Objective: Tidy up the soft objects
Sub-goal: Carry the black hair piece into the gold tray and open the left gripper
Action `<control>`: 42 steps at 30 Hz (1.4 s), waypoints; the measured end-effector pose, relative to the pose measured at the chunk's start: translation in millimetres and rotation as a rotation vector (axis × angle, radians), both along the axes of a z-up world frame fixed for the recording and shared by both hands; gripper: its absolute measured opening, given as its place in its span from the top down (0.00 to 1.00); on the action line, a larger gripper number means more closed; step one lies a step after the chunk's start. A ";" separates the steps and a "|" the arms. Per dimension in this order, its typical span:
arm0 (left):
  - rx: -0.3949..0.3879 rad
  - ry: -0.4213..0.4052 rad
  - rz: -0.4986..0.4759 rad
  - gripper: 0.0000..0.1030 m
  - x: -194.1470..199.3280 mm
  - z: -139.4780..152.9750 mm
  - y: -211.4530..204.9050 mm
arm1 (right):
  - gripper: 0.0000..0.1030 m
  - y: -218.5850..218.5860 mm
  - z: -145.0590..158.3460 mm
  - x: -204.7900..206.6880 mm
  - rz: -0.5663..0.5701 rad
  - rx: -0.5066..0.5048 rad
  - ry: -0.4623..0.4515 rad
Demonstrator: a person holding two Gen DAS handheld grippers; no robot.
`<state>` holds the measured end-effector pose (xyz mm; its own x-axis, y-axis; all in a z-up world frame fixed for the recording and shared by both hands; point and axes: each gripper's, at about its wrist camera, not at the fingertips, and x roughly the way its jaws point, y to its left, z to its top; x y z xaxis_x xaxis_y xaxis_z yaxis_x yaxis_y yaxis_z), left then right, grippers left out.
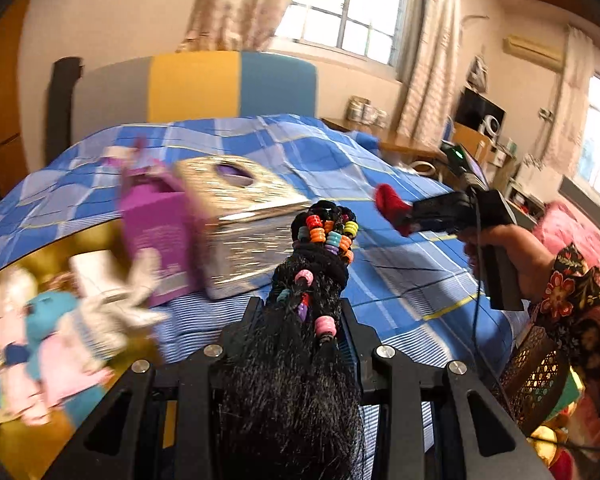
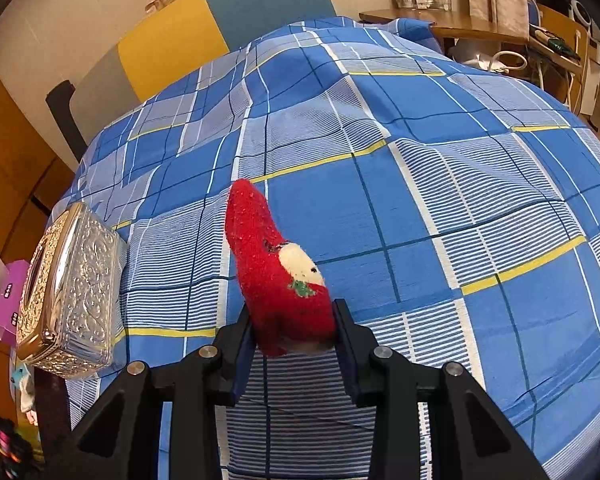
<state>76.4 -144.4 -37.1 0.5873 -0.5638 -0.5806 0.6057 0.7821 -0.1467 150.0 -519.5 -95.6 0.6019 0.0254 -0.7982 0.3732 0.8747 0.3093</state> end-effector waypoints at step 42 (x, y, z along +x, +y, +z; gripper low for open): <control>-0.096 0.103 0.282 0.31 32.1 -8.2 260.1 | 0.65 4.0 8.7 -10.3 -0.049 -0.042 -0.040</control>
<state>108.5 115.7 -45.3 0.6695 -0.4424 -0.5967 0.3451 0.8966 -0.2776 139.7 -515.5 -86.9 0.6332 -0.0377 -0.7731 0.4038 0.8682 0.2883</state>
